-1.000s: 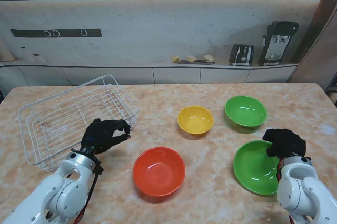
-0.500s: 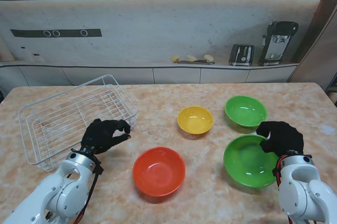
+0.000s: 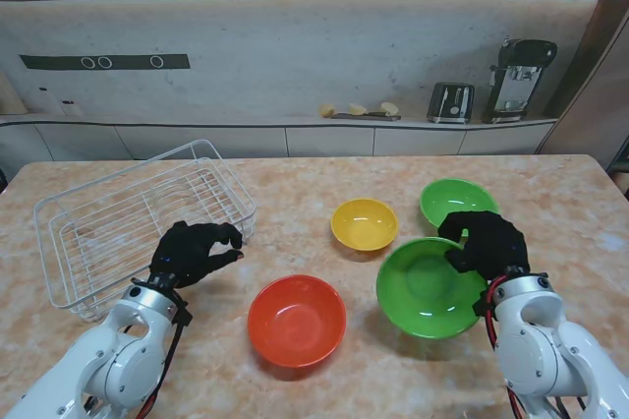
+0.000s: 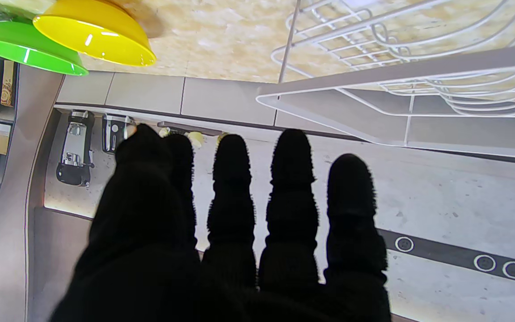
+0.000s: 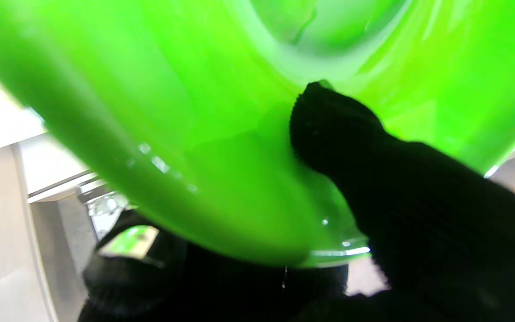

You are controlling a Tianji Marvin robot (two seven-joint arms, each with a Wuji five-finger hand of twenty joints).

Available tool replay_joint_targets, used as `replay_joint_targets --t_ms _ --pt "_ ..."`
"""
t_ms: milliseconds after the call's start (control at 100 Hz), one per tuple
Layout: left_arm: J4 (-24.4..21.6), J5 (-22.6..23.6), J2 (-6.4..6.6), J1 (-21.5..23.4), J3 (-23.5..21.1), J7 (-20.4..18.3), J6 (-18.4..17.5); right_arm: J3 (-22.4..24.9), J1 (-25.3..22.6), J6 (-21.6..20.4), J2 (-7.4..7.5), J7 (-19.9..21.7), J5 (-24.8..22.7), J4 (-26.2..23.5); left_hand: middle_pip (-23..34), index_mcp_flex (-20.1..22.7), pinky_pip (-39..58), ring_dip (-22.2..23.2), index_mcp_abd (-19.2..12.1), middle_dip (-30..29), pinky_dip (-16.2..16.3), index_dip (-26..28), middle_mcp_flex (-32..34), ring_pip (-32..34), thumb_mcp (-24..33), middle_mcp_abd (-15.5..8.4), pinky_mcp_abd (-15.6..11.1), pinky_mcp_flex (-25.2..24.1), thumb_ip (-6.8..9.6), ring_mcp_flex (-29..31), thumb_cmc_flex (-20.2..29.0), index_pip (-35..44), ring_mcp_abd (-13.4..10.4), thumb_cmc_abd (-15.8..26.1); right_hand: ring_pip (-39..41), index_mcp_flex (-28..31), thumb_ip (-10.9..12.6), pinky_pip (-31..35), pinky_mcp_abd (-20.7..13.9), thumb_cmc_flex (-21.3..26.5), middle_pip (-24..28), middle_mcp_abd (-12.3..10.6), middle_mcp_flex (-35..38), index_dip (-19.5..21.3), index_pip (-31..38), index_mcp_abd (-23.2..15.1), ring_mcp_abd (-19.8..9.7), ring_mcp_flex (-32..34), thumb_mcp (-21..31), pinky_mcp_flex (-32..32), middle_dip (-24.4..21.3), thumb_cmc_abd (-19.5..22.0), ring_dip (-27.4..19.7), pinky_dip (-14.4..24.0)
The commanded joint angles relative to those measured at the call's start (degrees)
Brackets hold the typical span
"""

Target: Stack bowls and put them on the dishrack

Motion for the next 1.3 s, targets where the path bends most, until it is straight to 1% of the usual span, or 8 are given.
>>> replay_joint_targets --t_ms 0,250,560,780,950,1050,1290 --pt "-0.52 0.11 -0.10 0.67 -0.27 -0.41 -0.21 -1.36 0.96 -0.56 -0.62 1.25 0.31 -1.03 -0.36 1.33 -0.46 -0.44 -1.00 -0.61 0.50 -0.38 0.82 0.07 -0.70 -0.01 1.47 -0.90 -0.49 -0.28 0.53 -0.51 0.84 2.21 2.31 6.86 4.80 6.10 -10.94 9.18 -0.51 0.27 1.23 2.07 6.35 -5.09 -5.37 7.74 7.97 1.04 -0.98 10.02 1.40 1.35" --pt "-0.68 0.24 -0.11 1.00 -0.51 -0.23 -0.35 -6.89 5.95 -0.86 -0.62 3.45 4.91 0.86 -0.35 1.41 -0.43 -0.44 -1.05 -0.60 0.51 -0.40 0.87 0.07 -0.71 -0.07 1.43 -0.87 -0.49 -0.28 0.52 -0.52 0.78 2.21 2.76 7.14 4.96 6.33 -11.48 9.28 -0.49 0.85 1.46 1.51 5.77 -4.56 -5.55 7.77 7.68 1.14 -1.58 10.43 1.89 1.78" --pt "-0.82 0.48 -0.16 1.43 -0.86 0.54 -0.66 -14.22 12.54 -1.42 -0.65 6.10 10.25 6.33 -0.37 1.38 -0.45 -0.44 -1.06 -0.60 0.51 -0.39 0.87 0.07 -0.68 0.08 1.48 -0.90 -0.48 -0.26 0.54 -0.54 0.80 2.25 3.21 6.99 5.14 6.52 -12.25 9.06 -0.65 1.46 1.69 0.73 4.96 -3.93 -5.89 7.82 7.39 1.25 -2.57 10.88 2.20 2.16" --pt "-0.87 0.60 -0.19 1.59 -0.95 0.88 -0.71 -18.67 16.24 -2.19 -0.73 7.67 13.33 9.82 -0.40 1.36 -0.46 -0.44 -0.91 -0.61 0.51 -0.36 0.82 0.06 -0.70 0.08 1.48 -0.91 -0.49 -0.26 0.51 -0.54 0.83 2.23 3.78 6.89 5.34 6.73 -13.17 8.71 -0.74 1.82 1.81 -0.39 4.10 -3.58 -6.20 7.81 6.87 1.38 -3.70 11.53 2.43 2.47" --pt "-0.88 0.61 -0.19 1.60 -0.95 0.89 -0.71 -22.03 19.01 -2.63 -1.04 8.07 15.81 12.29 -0.37 1.43 -0.45 -0.42 -1.03 -0.59 0.51 -0.35 0.88 0.09 -0.72 -0.11 1.42 -0.84 -0.50 -0.22 0.48 -0.52 0.82 2.22 3.85 6.40 5.61 6.59 -13.78 8.40 -0.82 2.16 1.55 -1.34 3.39 -3.35 -6.58 7.81 6.15 1.36 -4.55 12.45 2.40 2.58" --pt "-0.88 0.61 -0.19 1.60 -0.95 0.89 -0.70 -24.06 20.74 -2.74 -1.36 7.90 17.17 13.87 -0.38 1.49 -0.44 -0.44 -1.04 -0.59 0.51 -0.32 0.89 0.06 -0.73 0.01 1.44 -0.83 -0.51 -0.24 0.48 -0.48 0.81 2.21 3.77 6.30 5.99 6.41 -14.61 8.12 -0.67 2.48 1.39 -2.53 2.64 -2.90 -6.96 7.82 5.61 1.39 -5.25 13.16 2.32 2.68" --pt "-1.06 0.59 -0.23 1.84 -1.09 1.06 -0.62 -28.01 24.19 -2.74 -2.13 7.56 19.94 16.90 -0.39 1.43 -0.42 -0.42 -0.96 -0.59 0.52 -0.38 0.89 0.07 -0.70 0.04 1.53 -0.87 -0.49 -0.25 0.50 -0.55 0.90 2.23 3.78 5.70 6.33 6.27 -15.33 7.78 -0.52 3.09 1.06 -4.01 2.09 -2.37 -7.62 7.84 4.64 1.40 -6.44 14.48 2.26 2.88"
